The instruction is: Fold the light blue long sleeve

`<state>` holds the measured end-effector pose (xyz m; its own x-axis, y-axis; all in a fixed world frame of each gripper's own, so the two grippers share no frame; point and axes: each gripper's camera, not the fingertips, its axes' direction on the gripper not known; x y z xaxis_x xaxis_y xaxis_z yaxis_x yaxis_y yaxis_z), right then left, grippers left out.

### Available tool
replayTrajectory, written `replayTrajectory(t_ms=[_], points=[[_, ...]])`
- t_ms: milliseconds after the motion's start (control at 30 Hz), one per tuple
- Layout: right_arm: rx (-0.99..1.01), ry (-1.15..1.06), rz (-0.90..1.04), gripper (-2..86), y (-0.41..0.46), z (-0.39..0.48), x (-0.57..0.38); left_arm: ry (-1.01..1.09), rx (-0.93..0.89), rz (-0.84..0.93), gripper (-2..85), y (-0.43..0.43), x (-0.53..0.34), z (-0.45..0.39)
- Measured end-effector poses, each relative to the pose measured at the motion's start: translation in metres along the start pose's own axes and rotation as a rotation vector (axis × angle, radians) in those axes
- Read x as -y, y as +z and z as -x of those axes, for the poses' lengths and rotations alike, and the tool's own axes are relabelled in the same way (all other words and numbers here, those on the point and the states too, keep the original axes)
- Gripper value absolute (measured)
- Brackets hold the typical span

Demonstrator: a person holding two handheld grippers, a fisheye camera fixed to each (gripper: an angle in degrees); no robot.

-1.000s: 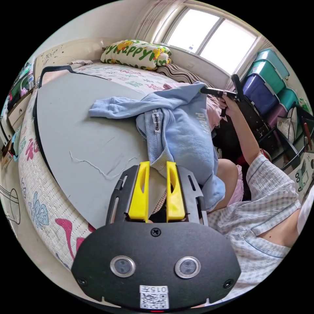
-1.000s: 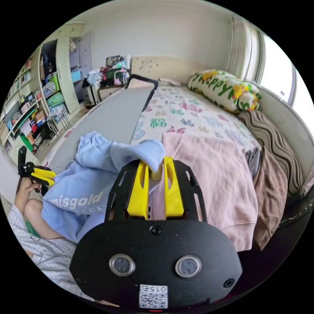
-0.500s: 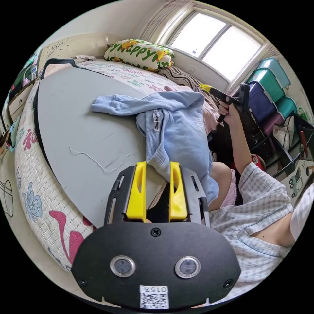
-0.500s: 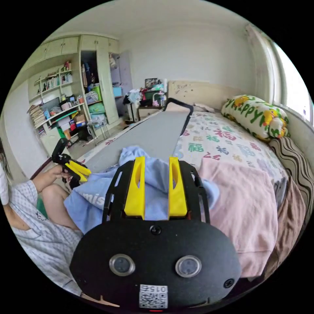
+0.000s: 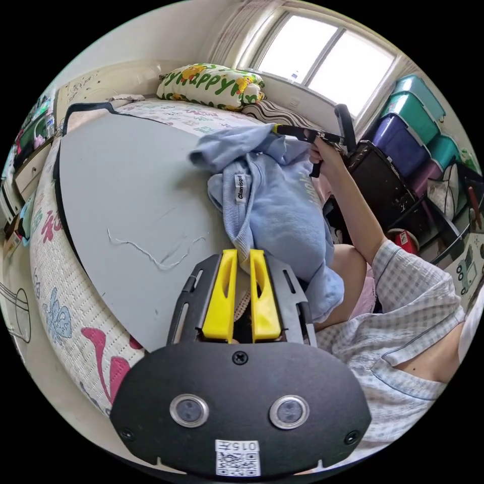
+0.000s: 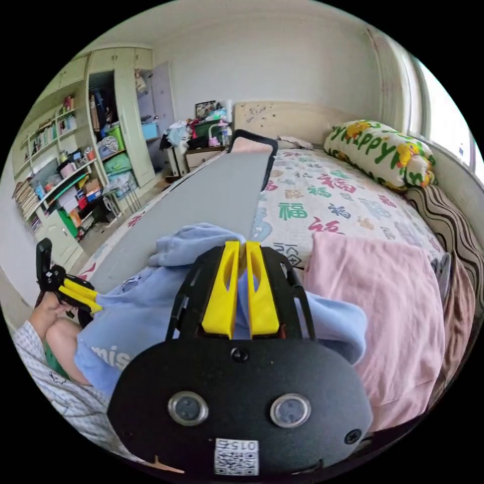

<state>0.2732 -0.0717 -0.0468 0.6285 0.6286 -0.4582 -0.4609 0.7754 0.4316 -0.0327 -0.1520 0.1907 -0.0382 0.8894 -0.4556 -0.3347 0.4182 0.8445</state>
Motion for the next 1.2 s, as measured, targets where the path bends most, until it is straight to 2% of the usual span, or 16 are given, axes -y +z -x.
replayTrajectory(t_ms=[100, 200, 267, 367, 433, 500, 533, 600, 633, 700, 767, 867, 1067, 1200], points=[[-0.062, 0.215, -0.026, 2.4, -0.018, -0.069, -0.025, 0.058, 0.057, 0.001, 4.2, 0.001, 0.005, -0.012], [-0.079, 0.315, -0.042, 4.2, -0.042, -0.103, -0.049, 0.092, 0.091, 0.006, 4.3, 0.004, 0.010, -0.017], [-0.170, 0.353, -0.102, 5.0, -0.065, -0.103, -0.058, 0.097, 0.095, 0.012, 4.5, 0.007, 0.012, -0.017], [-0.168, 0.255, -0.300, 5.2, -0.108, -0.068, -0.053, 0.122, 0.100, 0.059, 5.7, 0.012, 0.017, -0.013], [-0.086, 0.034, -0.278, 5.1, -0.110, -0.019, -0.026, 0.132, 0.129, 0.082, 7.1, 0.010, 0.016, -0.008], [0.015, -0.308, -0.133, 5.5, -0.078, 0.063, 0.014, 0.101, 0.090, 0.069, 8.3, 0.007, 0.013, 0.005], [0.058, -0.394, -0.094, 5.7, -0.065, 0.082, 0.022, 0.087, 0.073, 0.065, 8.4, 0.007, 0.013, 0.010], [0.314, -0.602, 0.101, 7.3, -0.004, 0.140, 0.051, 0.031, 0.010, 0.064, 8.9, 0.014, 0.008, 0.029], [0.391, -0.621, 0.163, 8.2, 0.013, 0.149, 0.058, 0.020, -0.004, 0.063, 9.1, 0.015, 0.007, 0.033], [0.605, -0.631, 0.454, 13.4, 0.084, 0.172, 0.083, -0.012, -0.067, 0.017, 9.4, 0.015, -0.001, 0.048], [0.635, -0.663, 0.569, 15.6, 0.121, 0.182, 0.087, -0.039, -0.101, -0.010, 9.6, 0.016, -0.007, 0.059], [0.602, -0.672, 0.622, 16.3, 0.151, 0.183, 0.091, -0.060, -0.155, -0.031, 10.1, 0.017, -0.014, 0.072], [0.763, -0.581, 0.853, 15.9, 0.191, 0.175, 0.087, -0.062, -0.296, -0.006, 8.5, 0.033, -0.013, 0.085], [0.695, -0.601, 0.867, 12.0, 0.181, 0.187, 0.081, -0.059, -0.264, 0.021, 4.2, 0.033, -0.022, 0.081]])
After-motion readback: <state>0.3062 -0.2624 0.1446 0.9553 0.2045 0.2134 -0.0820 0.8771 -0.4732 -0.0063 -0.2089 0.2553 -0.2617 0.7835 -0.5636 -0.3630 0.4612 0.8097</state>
